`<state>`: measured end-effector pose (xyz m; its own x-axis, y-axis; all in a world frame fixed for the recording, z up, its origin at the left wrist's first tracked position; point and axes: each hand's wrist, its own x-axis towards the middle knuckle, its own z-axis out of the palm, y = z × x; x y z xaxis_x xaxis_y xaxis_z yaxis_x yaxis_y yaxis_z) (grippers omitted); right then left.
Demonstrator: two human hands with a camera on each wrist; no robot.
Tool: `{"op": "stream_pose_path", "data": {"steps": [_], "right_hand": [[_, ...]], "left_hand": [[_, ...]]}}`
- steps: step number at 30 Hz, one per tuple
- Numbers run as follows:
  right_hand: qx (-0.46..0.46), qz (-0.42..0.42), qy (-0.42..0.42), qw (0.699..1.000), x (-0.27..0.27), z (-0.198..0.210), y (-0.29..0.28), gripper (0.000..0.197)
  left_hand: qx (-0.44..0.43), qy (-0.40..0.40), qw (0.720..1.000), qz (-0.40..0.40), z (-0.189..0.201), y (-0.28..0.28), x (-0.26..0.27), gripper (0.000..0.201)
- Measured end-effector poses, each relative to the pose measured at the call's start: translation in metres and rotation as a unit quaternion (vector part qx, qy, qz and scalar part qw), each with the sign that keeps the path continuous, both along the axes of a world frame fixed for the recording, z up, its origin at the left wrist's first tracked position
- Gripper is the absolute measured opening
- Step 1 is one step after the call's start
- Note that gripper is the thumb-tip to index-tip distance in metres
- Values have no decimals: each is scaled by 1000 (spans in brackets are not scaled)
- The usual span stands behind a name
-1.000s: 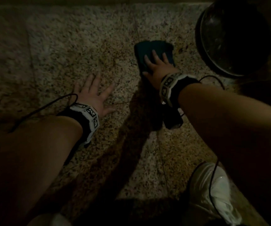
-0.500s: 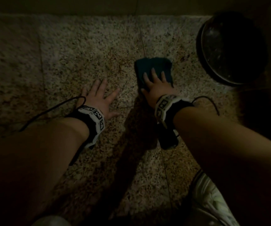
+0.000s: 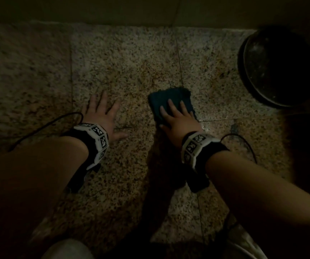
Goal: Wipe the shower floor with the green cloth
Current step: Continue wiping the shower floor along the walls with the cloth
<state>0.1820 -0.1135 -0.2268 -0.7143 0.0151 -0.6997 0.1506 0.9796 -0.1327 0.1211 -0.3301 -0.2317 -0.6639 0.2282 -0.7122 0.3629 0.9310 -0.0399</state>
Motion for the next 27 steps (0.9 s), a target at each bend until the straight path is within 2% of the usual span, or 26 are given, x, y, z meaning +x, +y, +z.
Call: {"op": "stream_pose_path", "data": {"steps": [6,10,16,24,27], "right_hand": [[-6,4,14,1000,-68,2,0,57],[7,5,27,1000,-77,1,-3,57],[0,2,27,1000,-65,4,-7,54],[-34,71,-4,997,15,3,-42,54],[-40,60,-7,997,21,3,-50,53]], "left_hand": [[-6,-13,1000,0,-4,1,-3,107],[-14,-18,1000,1,-6,1,-4,108],[-8,-13,1000,-2,-3,0,-3,109],[27,-6,999,-28,5,-11,-4,99],[-4,17,999,-29,3,-27,0,102]]}}
